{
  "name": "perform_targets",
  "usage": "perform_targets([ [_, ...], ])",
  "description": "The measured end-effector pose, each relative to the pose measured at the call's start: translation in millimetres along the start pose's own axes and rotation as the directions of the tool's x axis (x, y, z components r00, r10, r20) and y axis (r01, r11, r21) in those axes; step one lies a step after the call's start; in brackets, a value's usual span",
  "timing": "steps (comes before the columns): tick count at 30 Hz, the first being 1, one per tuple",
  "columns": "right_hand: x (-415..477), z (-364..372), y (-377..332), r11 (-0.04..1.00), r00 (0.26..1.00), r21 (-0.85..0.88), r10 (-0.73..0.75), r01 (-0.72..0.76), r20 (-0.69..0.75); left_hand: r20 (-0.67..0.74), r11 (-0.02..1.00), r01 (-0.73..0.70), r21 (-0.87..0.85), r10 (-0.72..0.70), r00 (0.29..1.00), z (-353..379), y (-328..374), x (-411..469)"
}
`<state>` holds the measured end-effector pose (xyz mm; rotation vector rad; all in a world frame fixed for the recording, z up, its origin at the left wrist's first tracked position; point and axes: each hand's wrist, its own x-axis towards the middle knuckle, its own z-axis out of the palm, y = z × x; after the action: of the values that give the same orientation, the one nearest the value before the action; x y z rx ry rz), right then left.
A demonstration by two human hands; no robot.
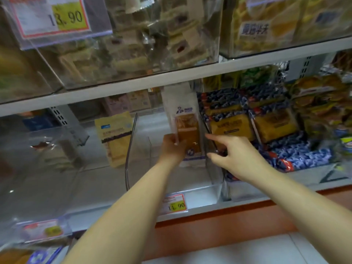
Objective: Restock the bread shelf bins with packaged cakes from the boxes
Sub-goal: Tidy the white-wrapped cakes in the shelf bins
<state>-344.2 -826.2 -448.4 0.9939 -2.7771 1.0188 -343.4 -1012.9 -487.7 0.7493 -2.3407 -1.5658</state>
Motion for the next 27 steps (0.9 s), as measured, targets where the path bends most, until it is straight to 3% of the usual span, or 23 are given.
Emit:
perform_targets([
  [2, 0, 0, -1, 1.000, 1.000, -0.004, 0.011, -0.011, 0.006, 0.036, 1.000, 0.004, 0.023, -0.005, 0.999, -3, 2, -5],
  [5, 0, 1, -2, 0.999, 1.000, -0.029, 0.018, -0.018, 0.011, 0.063, 0.979, -0.054, 0.198, 0.042, 0.997, -11, 11, -23],
  [8, -6, 2, -10, 0.992, 0.999, -0.123, 0.033, -0.036, -0.027, 0.093, 0.875, -0.211, 0.436, 0.189, 0.978, -28, 23, -56],
  [10, -13, 2, -24, 0.984, 0.996, -0.178, -0.018, 0.002, -0.087, 0.123, 0.809, -0.313, 0.498, 0.292, 0.949, -45, 28, -83],
  [15, -40, 12, -91, 0.985, 0.982, -0.034, -0.169, 0.166, -0.089, 0.110, 0.688, -0.404, 0.602, 0.429, 0.896, -109, 23, -154],
  [19, -66, 42, -154, 0.961, 0.963, 0.060, -0.271, 0.270, -0.002, 0.059, 0.595, -0.344, 0.726, 0.445, 0.893, -176, -1, -211],
  [24, -85, 95, -222, 0.929, 0.923, 0.108, -0.366, 0.355, 0.119, -0.118, 0.689, -0.167, 0.705, 0.346, 0.931, -267, -51, -259],
  [27, -93, 131, -250, 0.913, 0.881, 0.087, -0.407, 0.398, 0.239, -0.197, 0.680, -0.061, 0.731, 0.296, 0.935, -309, -81, -283],
])
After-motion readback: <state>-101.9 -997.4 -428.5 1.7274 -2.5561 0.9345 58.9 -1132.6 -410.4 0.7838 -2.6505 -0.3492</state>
